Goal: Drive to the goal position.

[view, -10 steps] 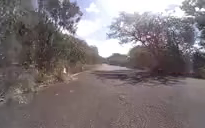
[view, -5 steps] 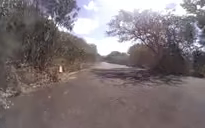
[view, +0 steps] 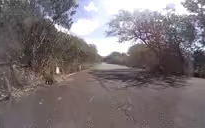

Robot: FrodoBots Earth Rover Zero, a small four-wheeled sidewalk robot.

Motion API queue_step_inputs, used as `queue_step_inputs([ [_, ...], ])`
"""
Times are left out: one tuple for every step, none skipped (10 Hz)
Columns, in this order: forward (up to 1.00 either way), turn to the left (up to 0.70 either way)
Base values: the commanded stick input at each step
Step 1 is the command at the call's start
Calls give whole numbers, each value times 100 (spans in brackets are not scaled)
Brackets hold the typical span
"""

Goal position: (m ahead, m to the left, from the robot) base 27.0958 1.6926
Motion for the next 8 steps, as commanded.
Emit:
queue_step_inputs([
  [50,0],
  [50,0],
  [50,0],
  [50,0],
  [50,0],
  [50,0],
  [50,0],
  [50,0],
])
